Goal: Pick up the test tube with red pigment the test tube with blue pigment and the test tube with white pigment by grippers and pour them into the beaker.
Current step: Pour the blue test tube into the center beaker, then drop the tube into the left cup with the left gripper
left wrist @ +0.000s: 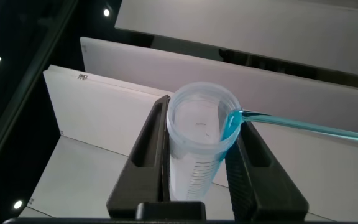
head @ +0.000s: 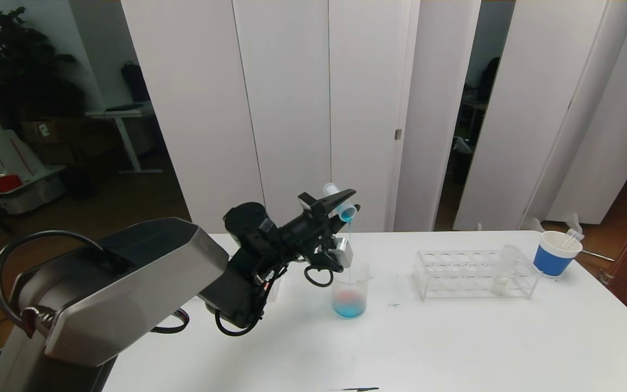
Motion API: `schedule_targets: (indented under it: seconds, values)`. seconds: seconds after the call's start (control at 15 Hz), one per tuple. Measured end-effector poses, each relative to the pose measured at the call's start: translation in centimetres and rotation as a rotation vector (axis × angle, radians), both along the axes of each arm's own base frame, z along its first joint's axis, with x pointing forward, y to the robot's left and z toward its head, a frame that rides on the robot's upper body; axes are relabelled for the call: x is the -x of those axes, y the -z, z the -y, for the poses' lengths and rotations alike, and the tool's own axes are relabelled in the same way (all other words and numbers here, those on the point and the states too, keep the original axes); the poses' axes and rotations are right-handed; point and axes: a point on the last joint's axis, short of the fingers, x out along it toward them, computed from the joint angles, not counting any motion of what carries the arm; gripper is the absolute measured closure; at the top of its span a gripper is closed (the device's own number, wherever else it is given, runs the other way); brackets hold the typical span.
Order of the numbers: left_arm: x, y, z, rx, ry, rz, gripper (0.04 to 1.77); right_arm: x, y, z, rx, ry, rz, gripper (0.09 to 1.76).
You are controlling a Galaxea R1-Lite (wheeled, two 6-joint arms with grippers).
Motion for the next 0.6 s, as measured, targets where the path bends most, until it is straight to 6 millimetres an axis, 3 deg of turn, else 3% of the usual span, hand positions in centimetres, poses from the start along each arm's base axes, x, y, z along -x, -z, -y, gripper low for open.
schedule_targets:
  seconds: [0.6]
  values:
    - [0.1, -0.22, 0.04, 0.004, 0.001, 0.01, 1.22, 0.0, 0.0, 0.0, 0.0, 0.0, 0.0, 0.1]
